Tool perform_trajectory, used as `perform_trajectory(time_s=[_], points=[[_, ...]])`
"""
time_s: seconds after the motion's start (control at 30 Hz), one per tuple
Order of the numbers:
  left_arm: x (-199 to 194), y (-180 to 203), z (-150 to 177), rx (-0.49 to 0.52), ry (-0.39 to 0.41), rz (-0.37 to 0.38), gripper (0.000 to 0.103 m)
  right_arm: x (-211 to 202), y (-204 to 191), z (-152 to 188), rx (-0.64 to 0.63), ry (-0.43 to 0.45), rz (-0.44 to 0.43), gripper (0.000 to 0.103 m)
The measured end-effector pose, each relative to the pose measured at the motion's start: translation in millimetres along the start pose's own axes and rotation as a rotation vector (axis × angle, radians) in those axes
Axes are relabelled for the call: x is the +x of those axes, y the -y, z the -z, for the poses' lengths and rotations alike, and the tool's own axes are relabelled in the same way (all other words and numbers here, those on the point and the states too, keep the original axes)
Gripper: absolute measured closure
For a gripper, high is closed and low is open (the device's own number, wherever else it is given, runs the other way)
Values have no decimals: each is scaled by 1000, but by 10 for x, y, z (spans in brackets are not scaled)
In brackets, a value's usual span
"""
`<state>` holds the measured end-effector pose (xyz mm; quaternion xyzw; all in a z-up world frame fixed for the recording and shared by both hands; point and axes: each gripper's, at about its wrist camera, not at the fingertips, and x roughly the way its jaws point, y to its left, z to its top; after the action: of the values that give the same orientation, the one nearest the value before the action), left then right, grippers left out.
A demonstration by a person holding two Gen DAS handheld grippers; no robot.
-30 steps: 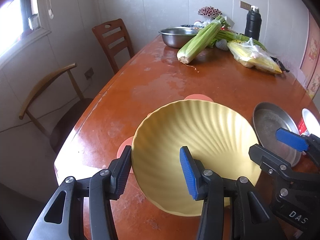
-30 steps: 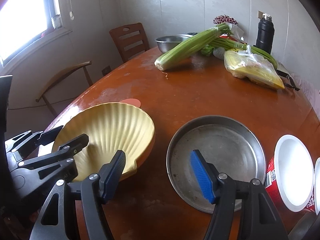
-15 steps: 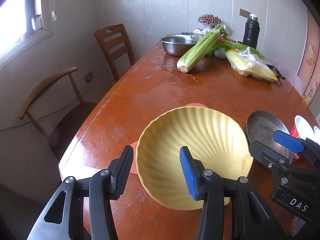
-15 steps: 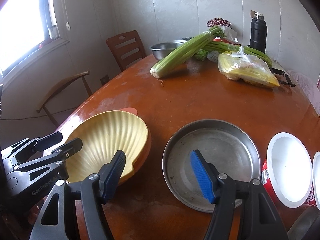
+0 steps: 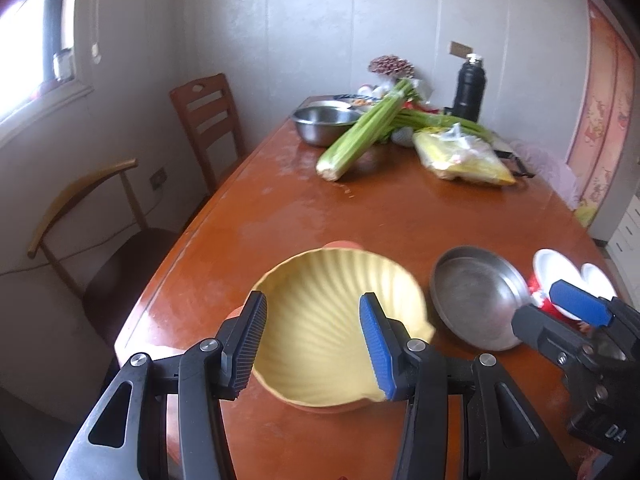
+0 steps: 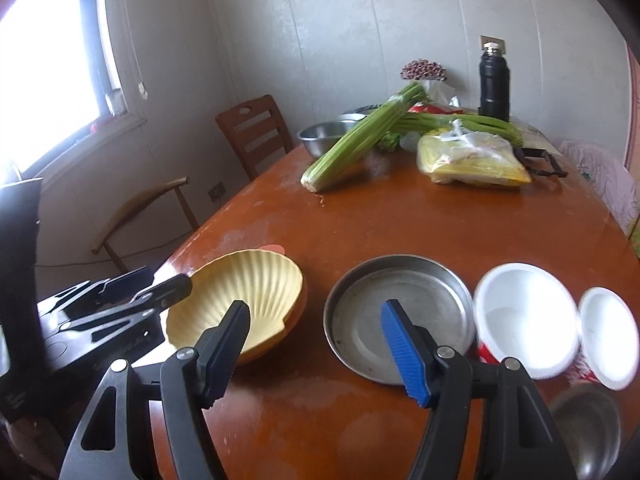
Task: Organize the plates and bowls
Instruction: 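Move the left tool to the steel tray and grip its rim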
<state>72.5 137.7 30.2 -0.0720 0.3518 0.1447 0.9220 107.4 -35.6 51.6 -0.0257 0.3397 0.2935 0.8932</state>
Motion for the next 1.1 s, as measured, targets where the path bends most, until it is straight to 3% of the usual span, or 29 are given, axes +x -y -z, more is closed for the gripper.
perform_trajectory(time_s=[0.27, 0.53, 0.8, 1.1], points=[[-18, 398, -199, 63, -7, 116, 53, -432, 280, 79, 90, 21, 6, 35], [174, 867, -374, 146, -64, 204, 53, -575, 556, 208, 201, 3, 31, 35], [559, 1082, -409, 182, -164, 273, 53, -404, 635, 320, 268, -55, 36, 35], [1068, 1182, -379, 220, -244, 241, 53, -22, 646, 386, 293, -121, 74, 35]])
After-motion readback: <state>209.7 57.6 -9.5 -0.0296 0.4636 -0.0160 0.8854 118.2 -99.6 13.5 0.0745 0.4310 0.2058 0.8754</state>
